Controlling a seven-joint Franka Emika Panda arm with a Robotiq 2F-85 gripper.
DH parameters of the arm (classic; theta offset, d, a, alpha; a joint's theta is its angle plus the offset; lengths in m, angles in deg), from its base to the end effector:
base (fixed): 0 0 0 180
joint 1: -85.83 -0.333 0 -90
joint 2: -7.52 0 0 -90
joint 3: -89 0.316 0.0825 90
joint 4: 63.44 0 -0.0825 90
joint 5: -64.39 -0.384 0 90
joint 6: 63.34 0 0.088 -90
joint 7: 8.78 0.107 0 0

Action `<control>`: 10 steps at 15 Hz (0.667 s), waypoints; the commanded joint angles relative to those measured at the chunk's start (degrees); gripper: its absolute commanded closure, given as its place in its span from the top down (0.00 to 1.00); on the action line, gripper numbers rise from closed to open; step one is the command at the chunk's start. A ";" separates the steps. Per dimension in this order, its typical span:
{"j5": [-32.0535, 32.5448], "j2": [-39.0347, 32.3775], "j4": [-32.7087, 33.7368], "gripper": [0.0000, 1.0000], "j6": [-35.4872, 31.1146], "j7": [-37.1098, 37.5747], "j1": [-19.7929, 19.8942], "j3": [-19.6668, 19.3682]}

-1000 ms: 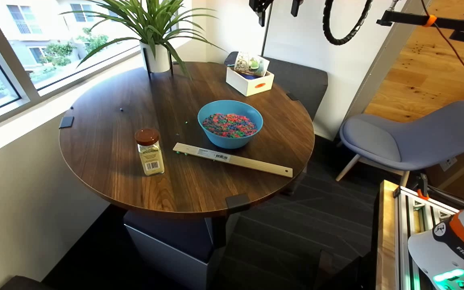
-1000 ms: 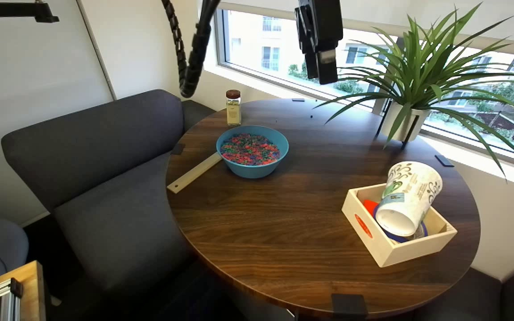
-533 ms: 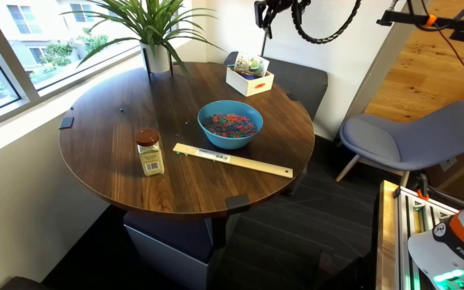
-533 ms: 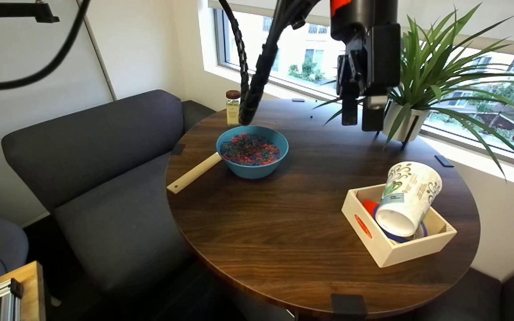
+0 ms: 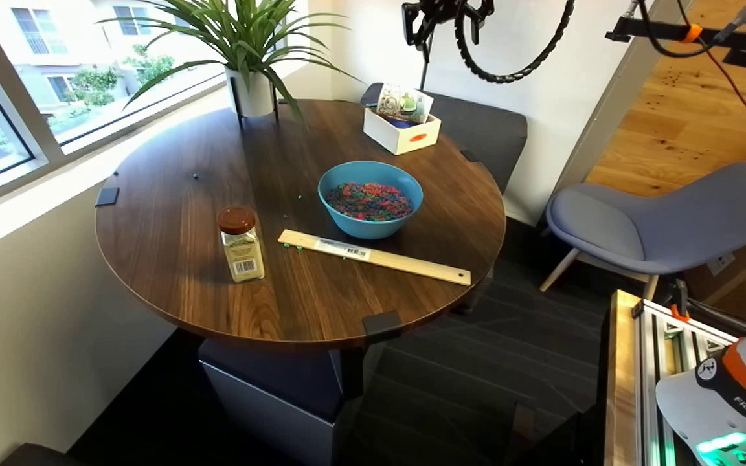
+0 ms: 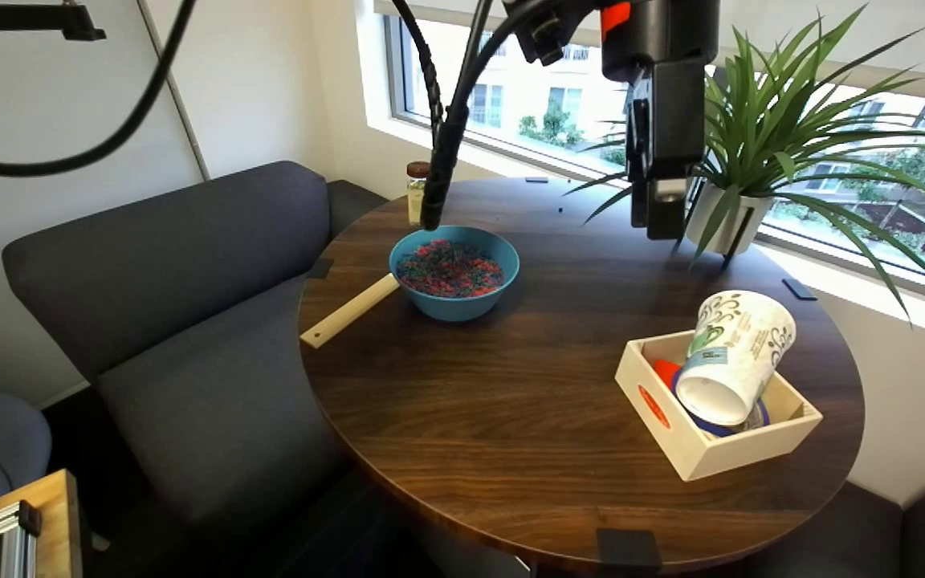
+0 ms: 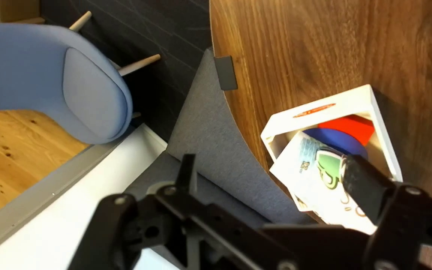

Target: Put the cup on the table

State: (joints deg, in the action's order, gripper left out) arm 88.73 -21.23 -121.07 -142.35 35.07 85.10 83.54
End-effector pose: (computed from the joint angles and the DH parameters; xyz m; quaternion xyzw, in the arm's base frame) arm 0.6703 -0.0869 0.5737 0.8754 -0.4200 0.0211 0.2384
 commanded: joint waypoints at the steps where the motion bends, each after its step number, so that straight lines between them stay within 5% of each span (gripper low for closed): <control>1: 0.44 -8.80 9.73 1.00 -2.21 9.77 -0.42 -1.47; 7: 4.28 -19.66 22.23 1.00 -5.43 20.25 -0.73 -5.09; 10: 3.44 -22.89 25.98 1.00 -5.45 19.52 -0.27 -5.08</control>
State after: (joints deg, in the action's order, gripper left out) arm 92.04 -38.89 -102.47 -149.26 54.13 84.97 79.03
